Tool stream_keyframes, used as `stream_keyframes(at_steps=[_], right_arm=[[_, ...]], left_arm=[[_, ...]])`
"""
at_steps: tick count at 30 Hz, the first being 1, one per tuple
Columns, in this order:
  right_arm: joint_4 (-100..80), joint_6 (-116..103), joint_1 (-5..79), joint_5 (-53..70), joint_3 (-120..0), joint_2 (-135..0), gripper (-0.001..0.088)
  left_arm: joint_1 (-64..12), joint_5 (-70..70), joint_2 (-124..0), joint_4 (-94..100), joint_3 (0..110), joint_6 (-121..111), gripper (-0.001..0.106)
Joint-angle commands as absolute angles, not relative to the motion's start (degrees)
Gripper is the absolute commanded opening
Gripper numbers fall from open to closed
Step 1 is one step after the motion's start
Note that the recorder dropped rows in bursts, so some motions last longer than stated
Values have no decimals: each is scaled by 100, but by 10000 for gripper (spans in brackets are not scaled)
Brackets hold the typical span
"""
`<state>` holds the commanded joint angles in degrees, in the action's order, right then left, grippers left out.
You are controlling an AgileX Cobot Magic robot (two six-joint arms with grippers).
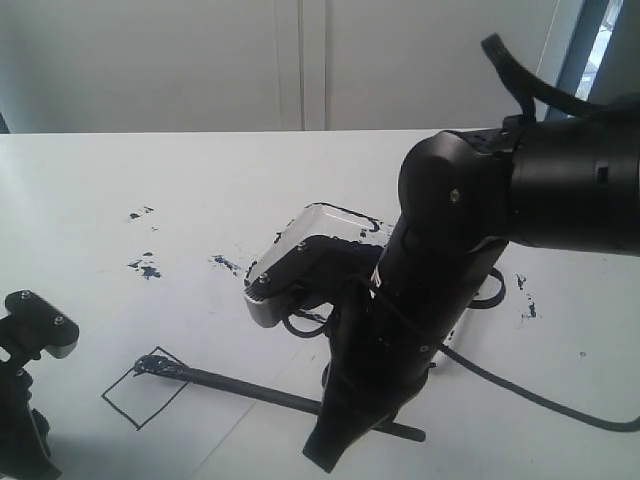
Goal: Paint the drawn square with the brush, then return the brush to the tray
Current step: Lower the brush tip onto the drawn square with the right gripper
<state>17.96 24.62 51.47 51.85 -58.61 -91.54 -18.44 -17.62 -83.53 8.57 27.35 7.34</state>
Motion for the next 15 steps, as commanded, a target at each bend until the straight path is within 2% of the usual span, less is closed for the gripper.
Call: stream_keyframes(at_steps=[15], right_arm=[[1979, 2462, 5147, 5166, -5861, -9248, 0]], left_arm=[[-1844, -1731, -8353, 815, 2735, 87, 455]])
